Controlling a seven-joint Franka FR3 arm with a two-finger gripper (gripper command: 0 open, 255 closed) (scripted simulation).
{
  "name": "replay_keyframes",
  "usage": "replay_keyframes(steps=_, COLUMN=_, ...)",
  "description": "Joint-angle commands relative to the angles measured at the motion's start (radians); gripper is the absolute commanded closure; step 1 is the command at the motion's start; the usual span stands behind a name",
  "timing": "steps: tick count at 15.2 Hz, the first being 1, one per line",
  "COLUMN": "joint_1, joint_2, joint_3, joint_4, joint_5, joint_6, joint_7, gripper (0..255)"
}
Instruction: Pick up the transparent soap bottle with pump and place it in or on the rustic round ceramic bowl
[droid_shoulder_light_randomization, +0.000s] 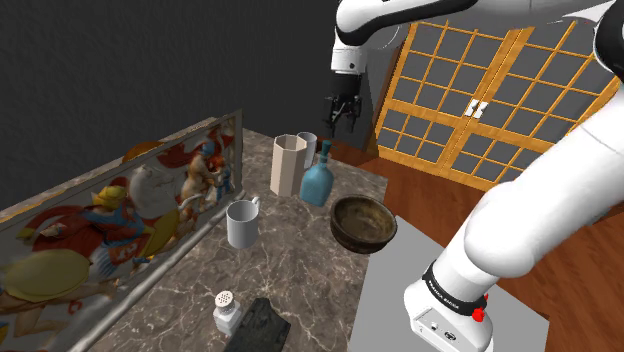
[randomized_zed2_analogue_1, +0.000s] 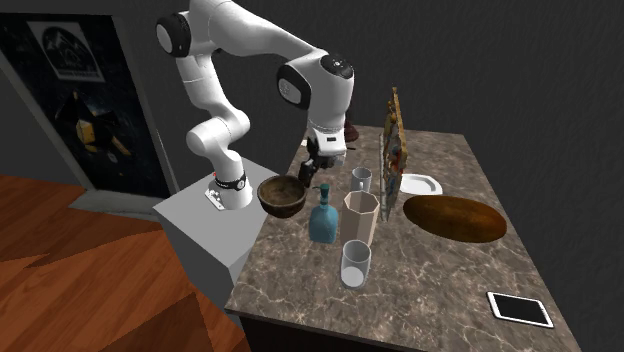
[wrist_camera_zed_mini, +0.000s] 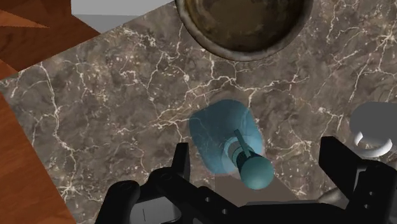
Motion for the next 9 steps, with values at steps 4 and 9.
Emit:
replay_keyframes(steps=4, joint_1=0.018, joint_2=0.222, joint_3=0.004, joint_4=0.126, joint_5=0.018, joint_6=0.015, joint_7=-0.092, gripper=0)
replay_keyframes(steps=9, joint_1=0.022, joint_2=0.269, joint_3=0.01, joint_4=0.117, joint_5=0.023, joint_6=0.054, joint_7=-0.111, gripper=0)
